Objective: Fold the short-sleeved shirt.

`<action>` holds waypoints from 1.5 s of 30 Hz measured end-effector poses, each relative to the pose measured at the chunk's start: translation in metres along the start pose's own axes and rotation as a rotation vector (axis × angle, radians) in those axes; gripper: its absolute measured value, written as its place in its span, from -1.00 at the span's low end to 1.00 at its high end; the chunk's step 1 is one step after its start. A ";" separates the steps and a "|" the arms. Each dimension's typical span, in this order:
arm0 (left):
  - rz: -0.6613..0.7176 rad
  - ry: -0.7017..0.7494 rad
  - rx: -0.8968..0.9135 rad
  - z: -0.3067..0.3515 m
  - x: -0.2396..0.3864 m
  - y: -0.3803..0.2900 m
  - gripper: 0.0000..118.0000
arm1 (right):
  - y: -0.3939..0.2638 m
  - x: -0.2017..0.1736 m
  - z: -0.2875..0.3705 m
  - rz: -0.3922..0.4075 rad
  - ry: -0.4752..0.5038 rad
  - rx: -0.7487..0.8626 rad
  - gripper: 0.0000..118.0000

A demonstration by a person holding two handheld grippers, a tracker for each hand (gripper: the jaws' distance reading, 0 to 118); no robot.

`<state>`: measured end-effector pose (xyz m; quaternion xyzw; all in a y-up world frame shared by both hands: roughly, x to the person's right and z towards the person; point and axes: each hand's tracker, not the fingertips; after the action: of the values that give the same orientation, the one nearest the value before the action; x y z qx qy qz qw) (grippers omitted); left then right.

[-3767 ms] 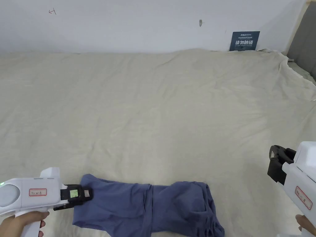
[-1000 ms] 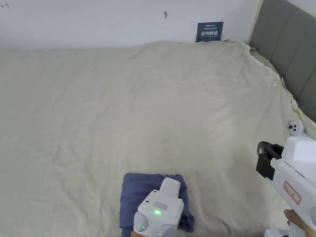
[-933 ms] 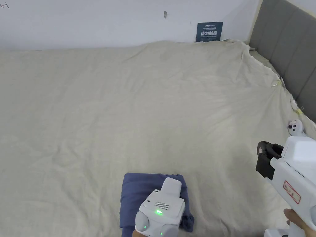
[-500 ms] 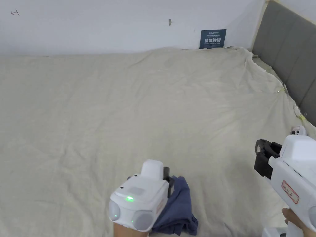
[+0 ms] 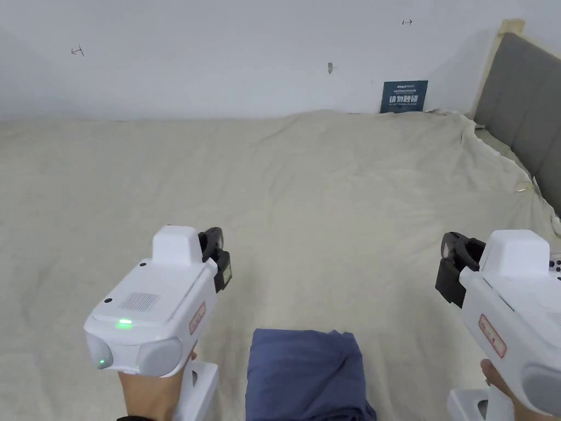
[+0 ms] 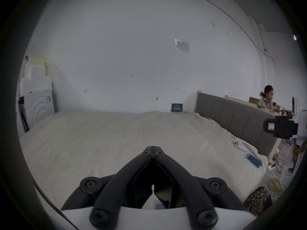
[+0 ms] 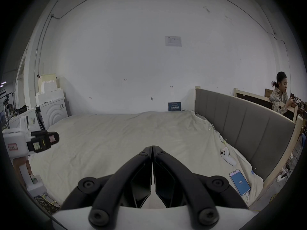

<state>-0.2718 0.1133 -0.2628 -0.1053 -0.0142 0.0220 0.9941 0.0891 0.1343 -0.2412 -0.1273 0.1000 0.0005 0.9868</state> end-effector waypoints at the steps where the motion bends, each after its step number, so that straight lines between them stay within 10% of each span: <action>1: -0.006 0.016 0.013 0.003 -0.004 0.002 -1.00 | 0.001 -0.003 0.000 0.003 0.003 0.006 -1.00; 19: 0.029 0.113 0.067 0.027 -0.035 -0.010 -1.00 | -0.017 -0.035 -0.009 -0.004 0.055 0.032 -1.00; 45: 0.197 -0.020 -0.274 0.009 -0.055 -0.093 -1.00 | -0.232 -0.091 -0.102 0.027 0.145 -0.379 -1.00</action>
<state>-0.3231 0.0222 -0.2359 -0.2404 -0.0165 0.1181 0.9633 -0.0142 -0.1136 -0.2612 -0.3089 0.1704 0.0236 0.9354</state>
